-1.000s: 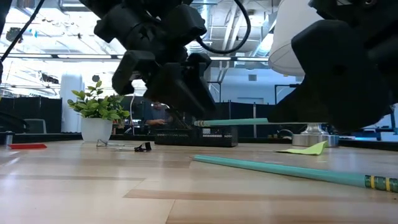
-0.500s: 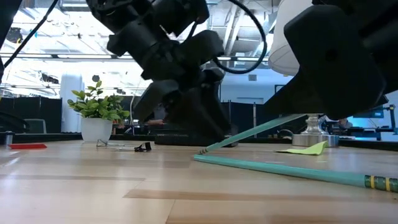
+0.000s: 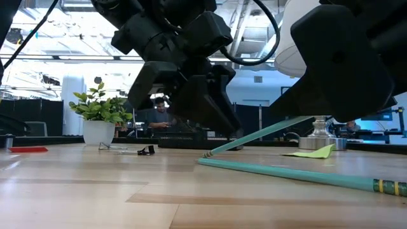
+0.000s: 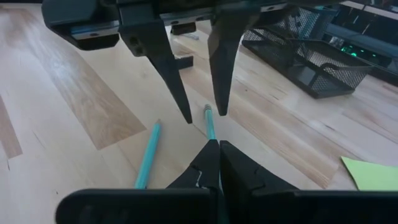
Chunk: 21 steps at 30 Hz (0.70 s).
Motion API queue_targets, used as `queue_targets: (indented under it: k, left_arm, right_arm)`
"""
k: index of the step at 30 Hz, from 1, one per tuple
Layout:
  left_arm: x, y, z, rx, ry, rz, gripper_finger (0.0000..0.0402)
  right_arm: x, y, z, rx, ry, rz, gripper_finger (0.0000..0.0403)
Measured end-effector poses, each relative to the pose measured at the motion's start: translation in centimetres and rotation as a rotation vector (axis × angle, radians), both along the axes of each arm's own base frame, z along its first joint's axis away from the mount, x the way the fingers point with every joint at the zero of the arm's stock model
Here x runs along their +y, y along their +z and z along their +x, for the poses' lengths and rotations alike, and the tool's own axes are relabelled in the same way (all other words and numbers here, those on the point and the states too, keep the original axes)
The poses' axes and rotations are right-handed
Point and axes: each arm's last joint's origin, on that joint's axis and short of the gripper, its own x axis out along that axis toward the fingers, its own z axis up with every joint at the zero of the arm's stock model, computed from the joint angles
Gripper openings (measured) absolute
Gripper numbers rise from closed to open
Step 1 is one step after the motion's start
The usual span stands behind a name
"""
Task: Pick and place office supplies into organizer
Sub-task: Put the right blue pencil into the desk organizer
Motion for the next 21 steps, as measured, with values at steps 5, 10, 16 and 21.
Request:
queue_targets:
  k: [5, 10, 16, 21]
  left_arm:
    - [0.0, 0.3, 0.2, -0.037, 0.003, -0.001, 0.0161]
    - [-0.2, 0.3, 0.2, -0.040, -0.018, -0.007, 0.0193]
    - [-0.3, 0.6, 0.4, -0.074, -0.013, -0.028, 0.0201]
    - [-0.7, -1.2, 1.1, -0.081, -0.019, -0.048, 0.0201]
  right_arm:
    - [0.0, 0.0, 0.0, 0.000, 0.000, 0.000, 0.0000]
    - [0.0, 0.0, 0.0, 0.000, 0.000, 0.000, 0.0000]
    - [0.0, 0.0, 0.0, 0.000, 0.000, 0.000, 0.0000]
    - [0.0, 0.0, 0.0, 0.003, 0.000, -0.003, 0.0000]
